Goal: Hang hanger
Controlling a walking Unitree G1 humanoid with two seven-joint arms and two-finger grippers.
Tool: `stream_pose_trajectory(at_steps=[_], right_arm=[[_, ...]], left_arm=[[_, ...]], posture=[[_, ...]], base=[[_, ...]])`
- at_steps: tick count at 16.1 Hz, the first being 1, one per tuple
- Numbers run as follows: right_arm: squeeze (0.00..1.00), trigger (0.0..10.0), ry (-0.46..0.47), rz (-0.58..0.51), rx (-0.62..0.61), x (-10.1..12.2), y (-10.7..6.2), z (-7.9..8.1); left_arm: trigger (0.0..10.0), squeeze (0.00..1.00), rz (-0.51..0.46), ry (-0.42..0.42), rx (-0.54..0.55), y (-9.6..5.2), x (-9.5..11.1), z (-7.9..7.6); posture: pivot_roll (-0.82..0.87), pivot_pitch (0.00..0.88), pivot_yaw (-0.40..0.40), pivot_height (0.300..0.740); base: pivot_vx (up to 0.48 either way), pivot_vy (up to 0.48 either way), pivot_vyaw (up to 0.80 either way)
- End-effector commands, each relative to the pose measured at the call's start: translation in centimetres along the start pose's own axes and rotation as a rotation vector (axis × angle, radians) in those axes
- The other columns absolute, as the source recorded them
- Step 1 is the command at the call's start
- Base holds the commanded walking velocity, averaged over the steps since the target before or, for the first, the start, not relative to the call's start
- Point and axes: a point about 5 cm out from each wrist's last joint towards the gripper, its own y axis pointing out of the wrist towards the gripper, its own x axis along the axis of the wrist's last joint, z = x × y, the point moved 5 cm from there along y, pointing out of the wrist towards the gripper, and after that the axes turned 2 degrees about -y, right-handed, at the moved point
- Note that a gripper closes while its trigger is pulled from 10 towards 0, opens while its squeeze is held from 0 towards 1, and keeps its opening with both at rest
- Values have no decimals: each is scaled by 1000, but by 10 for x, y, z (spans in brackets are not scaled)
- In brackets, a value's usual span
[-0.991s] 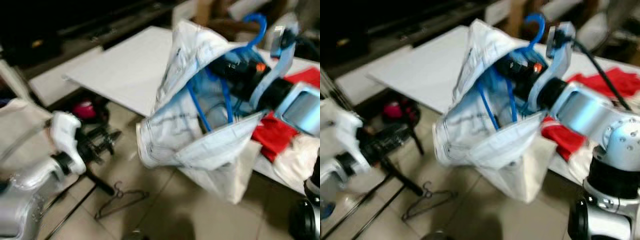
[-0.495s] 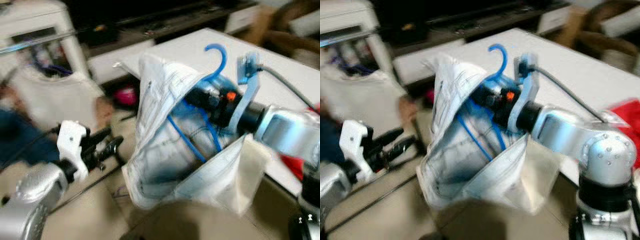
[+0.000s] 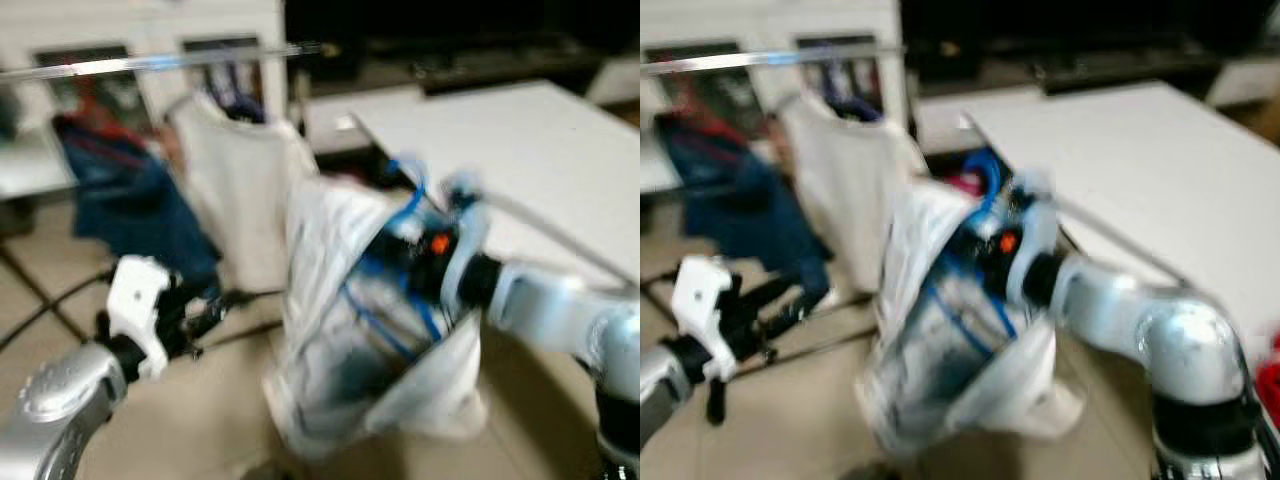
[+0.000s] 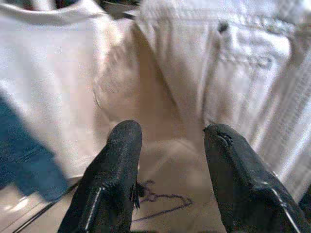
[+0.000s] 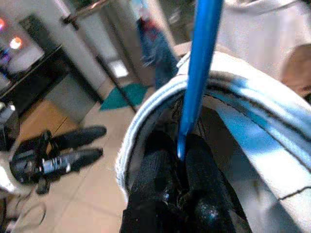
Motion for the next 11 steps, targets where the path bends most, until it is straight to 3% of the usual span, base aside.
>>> stream_pose_trajectory(at_steps=[1, 6, 8, 11], right_arm=[[0, 10000, -41, -58, -5, 8, -6, 0], [0, 10000, -100, -57, -153, -28, -6, -35], [0, 10000, -86, -67, -229, -42, -4, -56], [0, 10000, -85, -79, -296, -58, -2, -73]], left_arm=[[10000, 0, -4, 3, 40, 1, -1, 3], [10000, 0, 26, 44, 134, 9, -12, 14], [10000, 0, 15, 80, 140, 15, -9, 15], [10000, 0, 2, 67, 158, 23, -13, 14]], posture=[[-21, 20, -7, 740], [-19, 18, 5, 740], [-17, 15, 6, 740], [-20, 10, 5, 740]], base=[[0, 0, 800], [0, 0, 800], [0, 0, 800], [0, 0, 800]])
